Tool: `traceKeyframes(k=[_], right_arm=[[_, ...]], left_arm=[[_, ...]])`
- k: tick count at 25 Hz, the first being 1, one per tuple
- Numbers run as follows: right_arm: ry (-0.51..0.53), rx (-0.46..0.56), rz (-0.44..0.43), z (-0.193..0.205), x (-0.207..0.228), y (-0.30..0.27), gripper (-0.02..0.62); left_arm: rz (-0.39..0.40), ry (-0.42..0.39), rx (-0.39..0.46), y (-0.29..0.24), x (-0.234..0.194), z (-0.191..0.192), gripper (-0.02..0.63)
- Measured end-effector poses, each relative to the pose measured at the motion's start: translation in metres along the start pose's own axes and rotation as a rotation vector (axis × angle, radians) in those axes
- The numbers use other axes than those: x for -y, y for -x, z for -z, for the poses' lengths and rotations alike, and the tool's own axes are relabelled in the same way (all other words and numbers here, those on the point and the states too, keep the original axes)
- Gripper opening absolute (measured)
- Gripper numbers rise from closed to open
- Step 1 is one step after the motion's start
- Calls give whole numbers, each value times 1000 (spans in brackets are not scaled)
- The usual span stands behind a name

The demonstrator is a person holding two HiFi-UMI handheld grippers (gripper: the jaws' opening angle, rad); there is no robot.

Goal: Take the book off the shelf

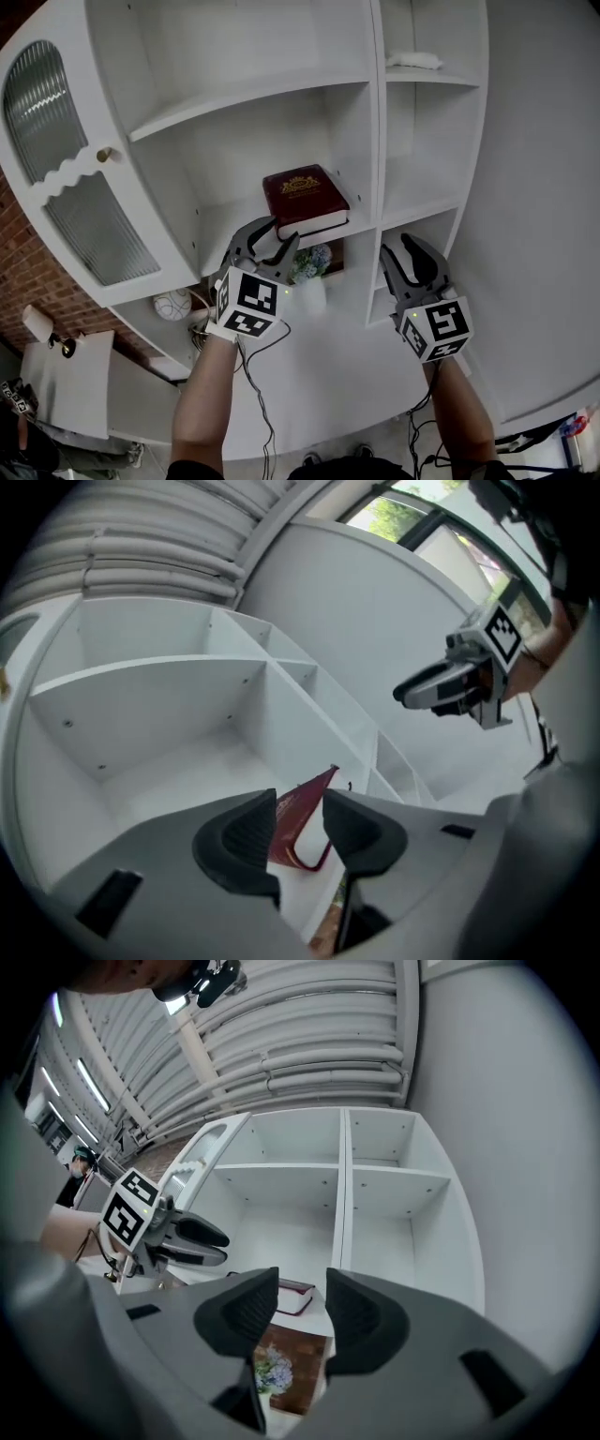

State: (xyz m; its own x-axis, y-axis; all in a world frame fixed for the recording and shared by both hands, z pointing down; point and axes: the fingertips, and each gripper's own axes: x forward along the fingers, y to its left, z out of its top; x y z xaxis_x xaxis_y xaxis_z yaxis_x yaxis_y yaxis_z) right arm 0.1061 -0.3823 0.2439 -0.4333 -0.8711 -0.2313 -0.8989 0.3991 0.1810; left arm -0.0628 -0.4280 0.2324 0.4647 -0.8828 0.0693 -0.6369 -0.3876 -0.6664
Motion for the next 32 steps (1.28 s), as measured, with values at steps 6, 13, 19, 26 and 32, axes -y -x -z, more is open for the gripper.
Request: traceKeyframes(k=[6, 13, 19, 26, 32], right_arm=[[-17, -30, 60, 15, 14, 4, 153], [-62, -63, 106, 30, 22, 9, 150], [-52, -59, 91, 25, 8, 6, 146], [-28, -56, 64, 18, -11, 6, 144], [14, -55, 44, 12, -27, 8, 144]], left_arm=[[75, -230, -139, -50, 12, 27, 147], [118, -342, -191, -59, 13, 37, 41], [170, -351, -174, -50, 18, 32, 28], [210, -354, -129, -20, 35, 19, 28], [196, -310, -61, 7, 40, 6, 31]])
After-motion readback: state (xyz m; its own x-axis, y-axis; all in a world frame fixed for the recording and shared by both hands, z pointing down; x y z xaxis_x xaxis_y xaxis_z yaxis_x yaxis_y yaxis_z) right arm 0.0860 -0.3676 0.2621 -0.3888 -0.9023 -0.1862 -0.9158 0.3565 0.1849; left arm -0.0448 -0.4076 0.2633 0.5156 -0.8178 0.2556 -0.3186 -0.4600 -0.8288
